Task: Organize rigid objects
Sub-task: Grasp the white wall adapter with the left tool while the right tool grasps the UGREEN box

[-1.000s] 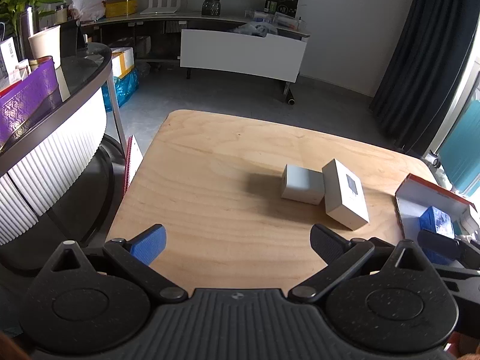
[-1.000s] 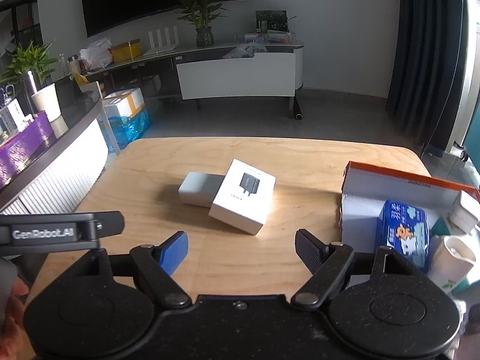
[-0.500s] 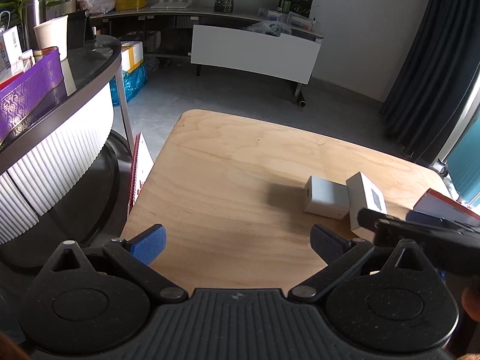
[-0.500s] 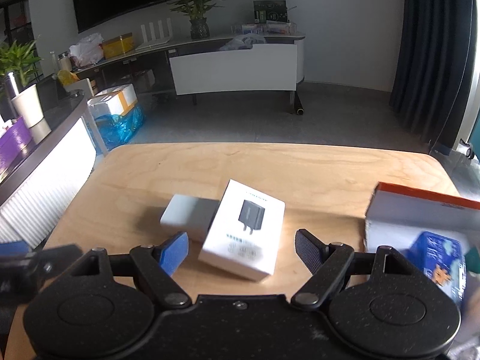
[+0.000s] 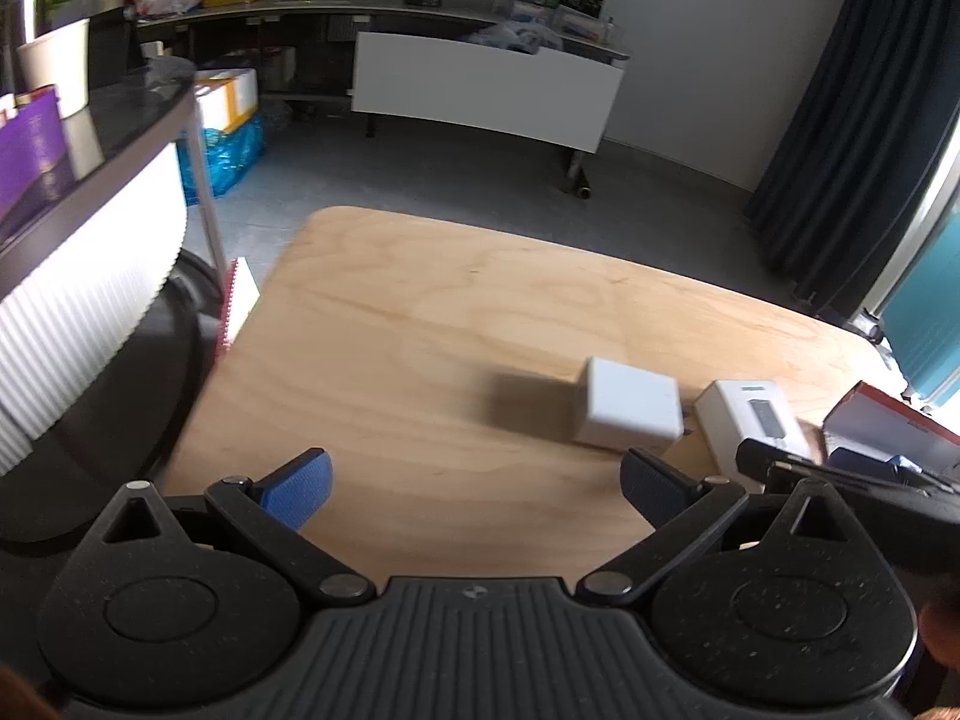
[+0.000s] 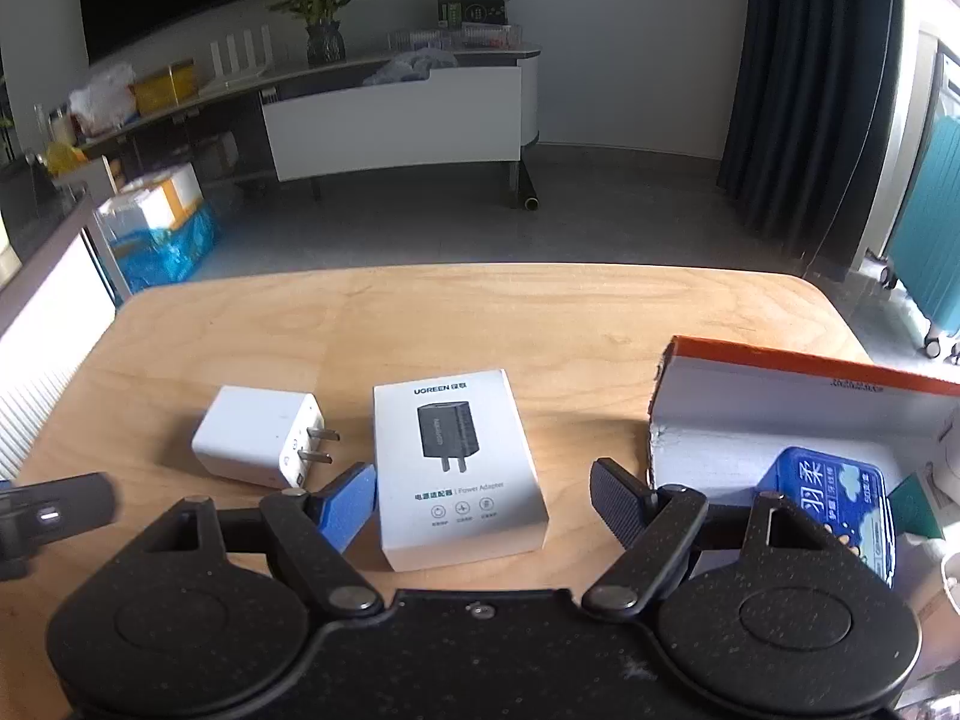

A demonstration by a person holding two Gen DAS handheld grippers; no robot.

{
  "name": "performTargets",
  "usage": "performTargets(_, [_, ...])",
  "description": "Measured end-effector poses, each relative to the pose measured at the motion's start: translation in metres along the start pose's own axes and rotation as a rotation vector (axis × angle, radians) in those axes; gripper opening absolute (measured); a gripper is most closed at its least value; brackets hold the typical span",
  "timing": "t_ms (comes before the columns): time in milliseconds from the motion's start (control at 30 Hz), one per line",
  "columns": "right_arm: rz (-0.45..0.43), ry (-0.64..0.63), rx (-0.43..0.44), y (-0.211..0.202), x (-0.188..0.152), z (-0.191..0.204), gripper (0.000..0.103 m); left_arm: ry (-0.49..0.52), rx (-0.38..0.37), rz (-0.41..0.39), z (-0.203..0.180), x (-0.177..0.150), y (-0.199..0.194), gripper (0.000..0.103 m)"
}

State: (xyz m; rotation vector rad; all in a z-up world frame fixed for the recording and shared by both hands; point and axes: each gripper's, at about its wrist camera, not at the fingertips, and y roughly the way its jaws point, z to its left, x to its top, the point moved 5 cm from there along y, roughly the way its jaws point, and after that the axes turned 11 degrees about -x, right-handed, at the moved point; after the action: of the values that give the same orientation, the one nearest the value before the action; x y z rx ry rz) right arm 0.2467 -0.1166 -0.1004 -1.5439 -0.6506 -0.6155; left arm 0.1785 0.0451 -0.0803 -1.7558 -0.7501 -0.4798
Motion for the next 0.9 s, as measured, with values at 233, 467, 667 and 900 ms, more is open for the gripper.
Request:
performTargets(233, [-0.044, -0.010, -0.043, -0.016, 0.002, -0.012, 0.092, 0.033, -0.037, 0.020, -0.025, 0.006, 0.031, 0.103])
performTargets(467, [-0.051, 0.038, 0.000, -0.024, -0.002, -0.030, 0.092, 0.052, -0.048, 0.055, -0.036, 0.002, 0.058, 0.103])
performTargets(667, [-0.055, 0.045, 0.030, -0.023, -0.002, -0.029, 0.092, 0.116, 0.001, 0.035, -0.045, 0.000, 0.064, 0.103])
performTargets(900, [-0.043, 0.024, 0.047, -0.017, 0.000, -0.026, 0.092, 0.211, 0.063, 0.005, -0.045, -0.004, 0.067, 0.103])
